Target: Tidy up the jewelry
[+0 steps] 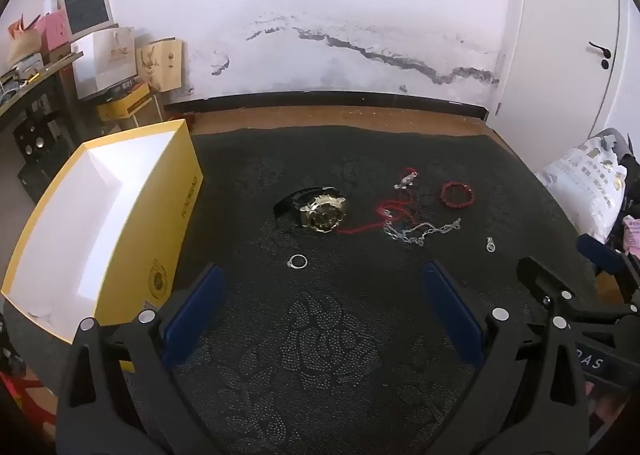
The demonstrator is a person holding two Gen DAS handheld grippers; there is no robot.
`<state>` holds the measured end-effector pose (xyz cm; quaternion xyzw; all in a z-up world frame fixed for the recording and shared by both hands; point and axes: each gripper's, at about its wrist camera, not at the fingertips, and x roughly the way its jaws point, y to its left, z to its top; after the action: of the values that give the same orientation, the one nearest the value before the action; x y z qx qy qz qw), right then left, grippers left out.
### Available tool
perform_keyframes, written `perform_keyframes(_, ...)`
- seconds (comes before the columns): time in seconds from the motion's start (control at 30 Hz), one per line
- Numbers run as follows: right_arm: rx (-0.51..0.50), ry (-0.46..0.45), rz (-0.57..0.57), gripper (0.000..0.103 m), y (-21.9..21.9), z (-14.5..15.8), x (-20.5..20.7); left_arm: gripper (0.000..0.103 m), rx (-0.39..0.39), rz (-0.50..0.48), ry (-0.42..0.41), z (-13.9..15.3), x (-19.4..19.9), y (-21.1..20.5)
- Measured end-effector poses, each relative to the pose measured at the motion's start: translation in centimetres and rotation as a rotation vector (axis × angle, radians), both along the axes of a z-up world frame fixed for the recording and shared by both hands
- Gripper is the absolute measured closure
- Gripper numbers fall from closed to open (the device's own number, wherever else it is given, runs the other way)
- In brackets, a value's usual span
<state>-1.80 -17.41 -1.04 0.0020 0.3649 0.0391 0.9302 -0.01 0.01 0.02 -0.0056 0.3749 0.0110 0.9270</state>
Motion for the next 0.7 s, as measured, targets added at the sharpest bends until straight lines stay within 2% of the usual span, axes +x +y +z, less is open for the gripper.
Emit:
perform_keyframes(0.1, 0.001, 0.000, 0.003, 0.006, 0.07, 0.18, -0.07, 0.006, 0.015, 0.003, 0.014, -0.15, 0.25, -0.05)
perform_keyframes(0.33, -0.005, -0.004, 0.008, 0.006, 0.29, -0.01, -0.09, 0.006, -0.003, 0.007, -0.018, -0.36, -0.17, 0.37)
perform_keyframes(0.7, -0.004, -0.003, 0.007, 0.006, 0.30, -0.12, -0.01, 0.006, 0.009, 0.007, 0.001, -0.01, 0.14, 0.48)
